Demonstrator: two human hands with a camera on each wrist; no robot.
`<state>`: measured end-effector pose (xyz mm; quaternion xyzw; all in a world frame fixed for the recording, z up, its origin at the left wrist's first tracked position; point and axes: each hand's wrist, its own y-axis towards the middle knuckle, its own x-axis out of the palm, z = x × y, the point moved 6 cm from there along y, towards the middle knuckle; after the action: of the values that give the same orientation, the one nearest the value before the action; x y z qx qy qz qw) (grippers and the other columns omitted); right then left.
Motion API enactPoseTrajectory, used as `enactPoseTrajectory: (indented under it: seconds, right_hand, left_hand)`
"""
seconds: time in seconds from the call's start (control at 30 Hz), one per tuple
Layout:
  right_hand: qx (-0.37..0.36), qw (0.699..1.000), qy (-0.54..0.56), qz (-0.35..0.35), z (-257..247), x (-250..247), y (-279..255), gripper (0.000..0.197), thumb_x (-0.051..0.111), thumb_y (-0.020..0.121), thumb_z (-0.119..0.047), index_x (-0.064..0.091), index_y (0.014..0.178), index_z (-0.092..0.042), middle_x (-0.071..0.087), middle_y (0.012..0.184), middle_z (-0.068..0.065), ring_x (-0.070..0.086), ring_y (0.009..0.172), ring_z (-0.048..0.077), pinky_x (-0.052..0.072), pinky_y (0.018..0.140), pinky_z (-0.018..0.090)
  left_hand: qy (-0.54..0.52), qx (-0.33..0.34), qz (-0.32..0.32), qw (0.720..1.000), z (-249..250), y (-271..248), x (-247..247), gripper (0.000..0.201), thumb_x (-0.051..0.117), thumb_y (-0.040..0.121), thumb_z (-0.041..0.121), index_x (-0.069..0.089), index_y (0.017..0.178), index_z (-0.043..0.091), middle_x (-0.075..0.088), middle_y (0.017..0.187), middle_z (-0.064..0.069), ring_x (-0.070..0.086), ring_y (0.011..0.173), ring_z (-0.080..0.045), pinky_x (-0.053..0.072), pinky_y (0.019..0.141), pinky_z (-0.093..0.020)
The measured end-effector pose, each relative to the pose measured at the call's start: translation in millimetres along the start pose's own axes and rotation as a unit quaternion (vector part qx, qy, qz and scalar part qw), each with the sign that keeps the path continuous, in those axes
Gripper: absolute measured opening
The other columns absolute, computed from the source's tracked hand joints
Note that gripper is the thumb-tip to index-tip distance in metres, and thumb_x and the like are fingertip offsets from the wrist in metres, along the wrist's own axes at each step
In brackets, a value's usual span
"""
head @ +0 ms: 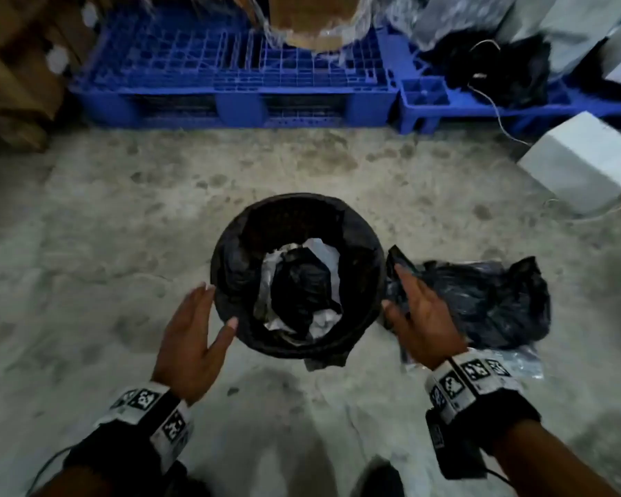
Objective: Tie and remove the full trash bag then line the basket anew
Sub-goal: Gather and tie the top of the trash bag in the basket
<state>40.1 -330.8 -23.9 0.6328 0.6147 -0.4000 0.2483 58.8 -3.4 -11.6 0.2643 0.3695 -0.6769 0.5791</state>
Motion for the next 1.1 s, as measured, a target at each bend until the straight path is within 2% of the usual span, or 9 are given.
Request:
enactPoseTrajectory:
  seconds: [0.2, 0.3, 0.47, 0.73, 0.77, 0.83, 0.87, 0.93, 1.1]
  right_hand:
    - [-0.054, 0.996, 0.005, 0.066, 31.7, 68.6, 30.9, 0.069, 0.042, 0.092, -0.043, 0.006, 0.147, -0.022, 0.013, 0.158, 0.002, 0.013, 0.144, 0.017, 0.02, 0.115, 0.039]
    - [-0.087, 0.988, 0.092, 0.089, 41.5, 79.2, 35.6, 0.07, 0.037, 0.09, -0.053, 0.005, 0.147, -0.028, 0.015, 0.157, -0.007, 0.016, 0.142, 0.007, 0.022, 0.116, 0.033]
    - [-0.071, 0.975, 0.194, 0.087, 45.3, 79.9, 41.6, 0.065, 0.044, 0.091, -0.042, 0.012, 0.146, -0.03, 0.031, 0.135, -0.021, 0.029, 0.125, -0.002, 0.024, 0.104, 0.019]
    - [-0.012, 0.957, 0.244, 0.156, 64.0, 70.9, 56.0, 0.053, 0.029, 0.095, -0.045, 0.033, 0.141, -0.019, 0.035, 0.148, -0.003, 0.033, 0.134, 0.012, 0.024, 0.106, 0.02]
    - [0.001, 0.954, 0.263, 0.145, 65.4, 71.4, 58.2, 0.054, 0.028, 0.095, -0.046, 0.034, 0.14, -0.018, 0.038, 0.147, -0.001, 0.039, 0.129, 0.013, 0.031, 0.102, 0.017]
    - [0.03, 0.939, 0.324, 0.114, 66.6, 75.1, 60.7, 0.044, 0.03, 0.099, -0.037, 0.036, 0.138, -0.018, 0.047, 0.132, -0.003, 0.051, 0.106, 0.012, 0.046, 0.071, 0.005]
    - [0.04, 0.928, 0.355, 0.106, 67.0, 75.7, 61.4, 0.04, 0.032, 0.099, -0.033, 0.039, 0.136, -0.018, 0.051, 0.125, -0.001, 0.055, 0.094, 0.012, 0.048, 0.059, 0.008]
    - [0.058, 0.908, 0.401, 0.107, 70.2, 75.6, 66.1, 0.032, 0.038, 0.098, -0.029, 0.049, 0.126, -0.017, 0.061, 0.113, 0.007, 0.062, 0.08, 0.016, 0.051, 0.056, 0.023]
    - [0.088, 0.893, 0.413, 0.154, 80.6, 61.7, 70.7, 0.025, 0.05, 0.086, 0.003, 0.055, 0.11, -0.002, 0.058, 0.077, 0.024, 0.048, 0.06, 0.027, 0.037, 0.051, 0.03]
  left_hand:
    - [0.118, 0.155, 0.033, 0.98, -46.4, 51.0, 66.1, 0.082, 0.012, 0.077, 0.072, 0.014, 0.145, 0.026, -0.002, 0.153, 0.009, -0.01, 0.142, -0.006, 0.0, 0.116, -0.038]
    - [0.127, 0.234, 0.075, 0.961, -57.7, 57.4, 72.2, 0.082, 0.005, 0.08, 0.07, 0.037, 0.137, 0.022, 0.001, 0.152, 0.011, -0.017, 0.139, 0.004, -0.005, 0.115, -0.032]
    - [0.139, 0.336, 0.131, 0.922, -59.3, 62.4, 74.5, 0.069, 0.009, 0.088, 0.063, 0.058, 0.115, 0.023, 0.024, 0.147, 0.009, 0.0, 0.142, -0.001, -0.007, 0.112, -0.018]
    - [0.103, 0.401, 0.157, 0.896, -51.7, 58.1, 75.6, 0.053, 0.018, 0.091, 0.058, 0.062, 0.094, 0.028, 0.054, 0.132, 0.003, 0.025, 0.134, -0.003, 0.006, 0.114, -0.022]
    - [0.1, 0.401, 0.164, 0.896, -52.1, 58.7, 75.0, 0.052, 0.019, 0.091, 0.058, 0.062, 0.092, 0.029, 0.057, 0.13, 0.004, 0.028, 0.132, -0.002, 0.007, 0.114, -0.021]
    - [0.094, 0.401, 0.174, 0.894, -54.3, 60.2, 76.3, 0.05, 0.019, 0.091, 0.058, 0.061, 0.09, 0.03, 0.059, 0.126, 0.006, 0.032, 0.129, -0.002, 0.007, 0.114, -0.021]
    - [0.093, 0.402, 0.178, 0.893, -55.3, 60.9, 77.5, 0.05, 0.019, 0.092, 0.058, 0.06, 0.09, 0.031, 0.06, 0.124, 0.007, 0.034, 0.128, -0.003, 0.008, 0.113, -0.022]
    - [0.092, 0.406, 0.19, 0.889, -56.1, 61.9, 77.9, 0.049, 0.019, 0.092, 0.057, 0.06, 0.088, 0.03, 0.061, 0.119, 0.008, 0.037, 0.123, -0.003, 0.01, 0.113, -0.023]
    - [0.106, 0.41, 0.195, 0.884, -55.3, 60.9, 77.8, 0.048, 0.017, 0.091, 0.058, 0.058, 0.088, 0.033, 0.059, 0.113, 0.014, 0.038, 0.117, 0.001, 0.006, 0.112, -0.018]
